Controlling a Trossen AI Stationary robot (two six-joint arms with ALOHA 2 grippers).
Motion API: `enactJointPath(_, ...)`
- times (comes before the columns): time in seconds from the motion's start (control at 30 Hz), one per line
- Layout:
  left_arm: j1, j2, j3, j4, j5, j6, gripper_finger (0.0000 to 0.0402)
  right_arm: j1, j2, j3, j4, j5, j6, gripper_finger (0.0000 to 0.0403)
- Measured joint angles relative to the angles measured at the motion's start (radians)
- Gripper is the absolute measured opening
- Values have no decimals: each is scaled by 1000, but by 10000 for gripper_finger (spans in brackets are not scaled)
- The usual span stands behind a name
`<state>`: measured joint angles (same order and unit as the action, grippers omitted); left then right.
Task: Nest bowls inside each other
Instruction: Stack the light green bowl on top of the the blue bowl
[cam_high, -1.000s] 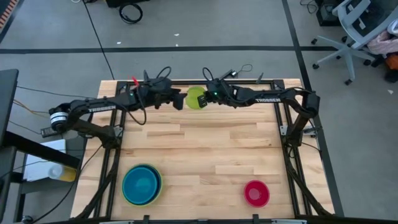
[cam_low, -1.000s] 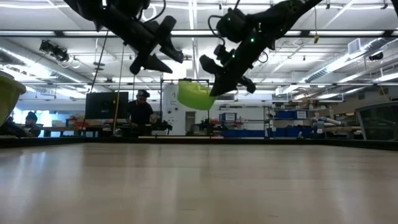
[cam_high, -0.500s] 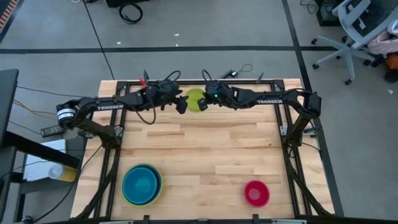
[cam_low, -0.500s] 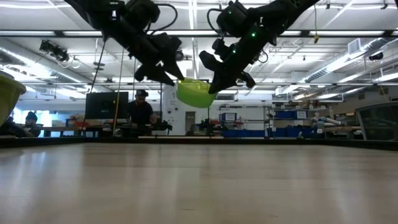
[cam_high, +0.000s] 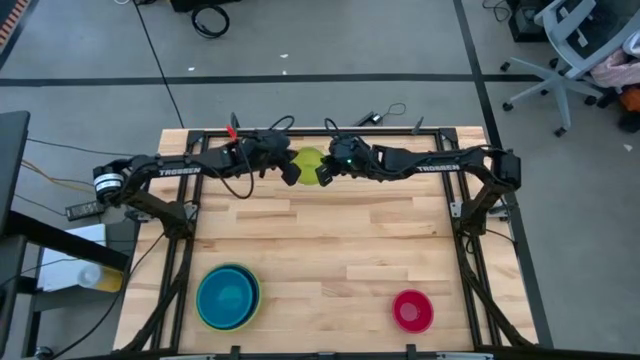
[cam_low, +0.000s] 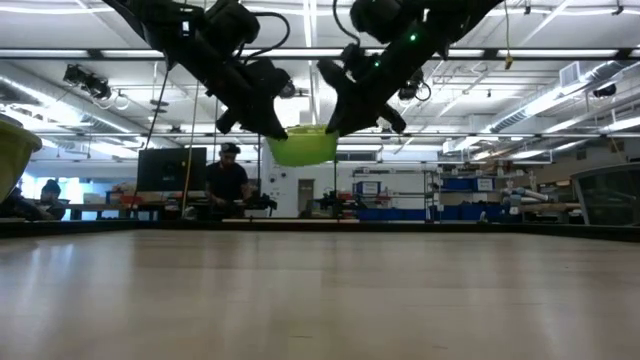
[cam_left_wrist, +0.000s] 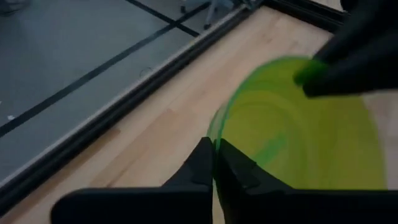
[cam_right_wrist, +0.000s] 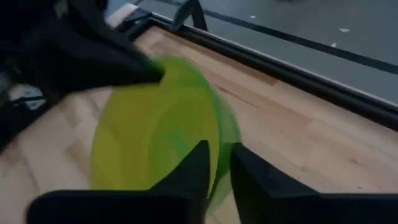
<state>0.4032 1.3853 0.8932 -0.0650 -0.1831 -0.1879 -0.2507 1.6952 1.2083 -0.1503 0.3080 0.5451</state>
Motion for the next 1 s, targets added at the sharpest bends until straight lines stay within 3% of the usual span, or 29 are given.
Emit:
enactJointPath(0.27,43,-140,-4,-347,216,67,2,-3,-175,1,-161,19,-21,162)
enactJointPath(0.33,37,-210,0,-452,333,131,1,-8,-228,2,-225,27,-34,180)
enactJointPath(0.43,-10,-325,0,-650,588,196,1,-27,-297,2,-363,67,-37,194)
enactJointPath(0.5,-86,-395,0,-783,677,198,1,-53,-336,2,-459,111,-33,195)
enactJointPath(0.67,-410,-458,-1,-957,624,188,1,-109,-394,1,-616,156,-26,195)
enactJointPath(0.8,-630,-425,-1,-911,551,61,0,-142,-419,1,-647,156,-25,195)
enactJointPath(1.0,-861,-315,-1,-879,436,-93,3,-147,-423,0,-690,132,-24,197)
